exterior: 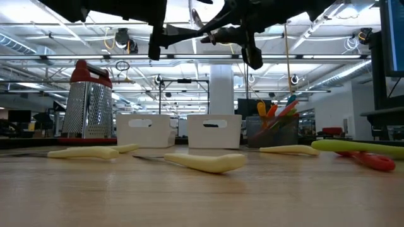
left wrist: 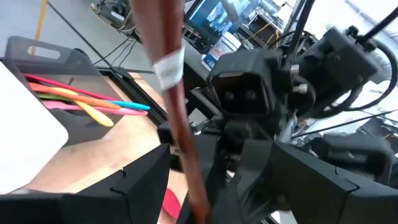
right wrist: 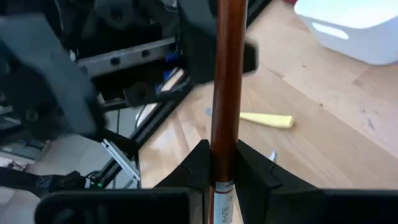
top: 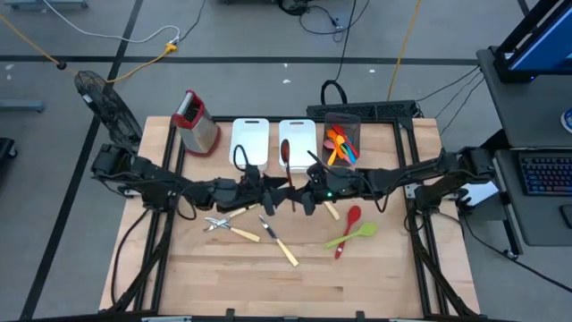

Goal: Pick & Place Kitchen Items
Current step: Put the brown wooden serving spoon into the left white bin

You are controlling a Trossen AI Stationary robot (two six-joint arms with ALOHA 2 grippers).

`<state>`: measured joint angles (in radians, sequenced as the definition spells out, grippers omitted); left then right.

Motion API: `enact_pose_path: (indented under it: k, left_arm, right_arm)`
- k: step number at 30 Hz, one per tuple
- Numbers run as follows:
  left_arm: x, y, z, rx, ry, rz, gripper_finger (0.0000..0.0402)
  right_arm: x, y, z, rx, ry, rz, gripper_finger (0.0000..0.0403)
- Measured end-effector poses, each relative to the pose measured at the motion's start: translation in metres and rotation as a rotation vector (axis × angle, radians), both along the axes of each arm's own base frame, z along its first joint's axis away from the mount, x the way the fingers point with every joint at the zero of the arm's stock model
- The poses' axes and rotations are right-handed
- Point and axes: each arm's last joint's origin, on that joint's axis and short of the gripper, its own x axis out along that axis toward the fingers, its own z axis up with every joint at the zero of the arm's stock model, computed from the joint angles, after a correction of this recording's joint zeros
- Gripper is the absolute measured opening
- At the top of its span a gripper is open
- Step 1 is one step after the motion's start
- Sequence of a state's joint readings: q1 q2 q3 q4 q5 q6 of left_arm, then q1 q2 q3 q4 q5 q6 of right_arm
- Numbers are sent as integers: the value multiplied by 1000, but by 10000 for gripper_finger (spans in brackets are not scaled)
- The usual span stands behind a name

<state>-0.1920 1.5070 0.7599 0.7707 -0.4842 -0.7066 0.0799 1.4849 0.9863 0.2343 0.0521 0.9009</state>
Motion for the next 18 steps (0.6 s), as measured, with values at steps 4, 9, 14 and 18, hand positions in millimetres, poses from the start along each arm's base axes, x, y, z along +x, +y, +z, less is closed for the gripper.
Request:
enact_pose_path:
  k: [4,9,14,18]
  left_arm:
    - [3,3,2,-8,25,-21,285]
    - [4,6,1,-20,36,-16,285]
    - [4,6,-1,-28,46,1,277]
    - [8,6,1,-20,100,5,233]
  right_arm:
    - [0,0,0,2,-2,-2,37]
    - [0,0,0,2,1,-4,37]
    - [0,-1,0,1,1,-8,37]
    - [0,-1,-1,-5,1,-26,37]
